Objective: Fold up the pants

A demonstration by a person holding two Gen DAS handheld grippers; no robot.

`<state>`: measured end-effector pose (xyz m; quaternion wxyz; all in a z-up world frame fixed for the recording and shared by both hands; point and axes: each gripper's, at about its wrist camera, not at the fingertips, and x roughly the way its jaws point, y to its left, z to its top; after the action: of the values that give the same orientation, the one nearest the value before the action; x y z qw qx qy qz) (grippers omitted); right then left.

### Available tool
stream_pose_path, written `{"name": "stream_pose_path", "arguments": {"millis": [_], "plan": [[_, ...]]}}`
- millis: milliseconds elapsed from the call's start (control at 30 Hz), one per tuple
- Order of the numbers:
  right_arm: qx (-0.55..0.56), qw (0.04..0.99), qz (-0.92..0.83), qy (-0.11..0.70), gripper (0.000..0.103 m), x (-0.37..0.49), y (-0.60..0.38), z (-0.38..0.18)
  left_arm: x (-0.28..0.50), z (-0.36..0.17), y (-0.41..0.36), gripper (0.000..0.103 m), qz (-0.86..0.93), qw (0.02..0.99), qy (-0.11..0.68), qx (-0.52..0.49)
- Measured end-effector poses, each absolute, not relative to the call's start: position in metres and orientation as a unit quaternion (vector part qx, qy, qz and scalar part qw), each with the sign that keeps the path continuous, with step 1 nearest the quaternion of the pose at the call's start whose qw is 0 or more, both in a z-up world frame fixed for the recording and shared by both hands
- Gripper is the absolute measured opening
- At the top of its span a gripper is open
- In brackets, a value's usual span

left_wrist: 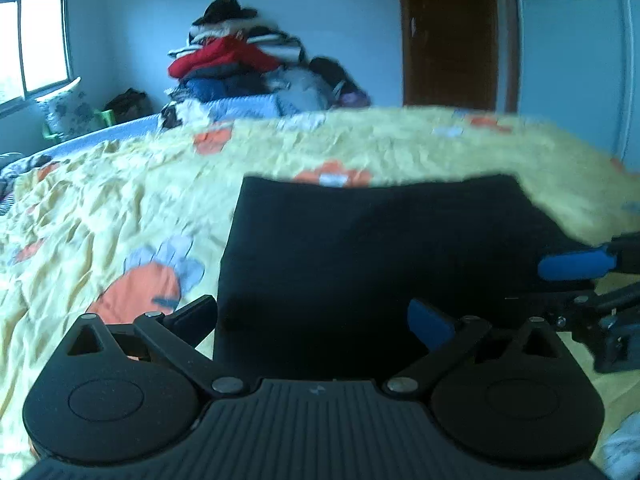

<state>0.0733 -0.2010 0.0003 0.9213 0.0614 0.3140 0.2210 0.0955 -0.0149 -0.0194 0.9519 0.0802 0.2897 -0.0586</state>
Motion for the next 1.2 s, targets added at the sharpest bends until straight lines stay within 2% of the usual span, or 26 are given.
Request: {"name": "stream_pose_path", "arguments": {"millis": [133, 200, 267, 633, 1200], "plan": [[0.062, 0.927, 0.196, 0.315, 0.066, 0.068, -0.195, 0.002, 0.091, -0.014, -0.008, 0.103, -0.044, 0.954, 0.291, 0.051], [0.075, 0.933, 0.179, 0.302, 0.091, 0.057, -0.194, 0.010, 0.085, -0.012, -0.005, 0.103, -0.045, 0.954, 0.293, 0.039], [0.084, 0.940, 0.159, 0.291, 0.103, 0.045, -0.192, 0.014, 0.077, -0.012, -0.004, 0.103, -0.044, 0.955, 0.293, 0.031], [0.048, 0.938, 0.092, 0.331, 0.103, 0.014, -0.172, -0.007, 0.044, -0.018, -0.003, 0.102, -0.048, 0.952, 0.303, 0.023], [0.009, 0.940, 0.062, 0.335, 0.103, 0.005, -0.160, -0.032, 0.028, -0.036, 0.001, 0.103, -0.022, 0.946, 0.320, 0.047]]}}
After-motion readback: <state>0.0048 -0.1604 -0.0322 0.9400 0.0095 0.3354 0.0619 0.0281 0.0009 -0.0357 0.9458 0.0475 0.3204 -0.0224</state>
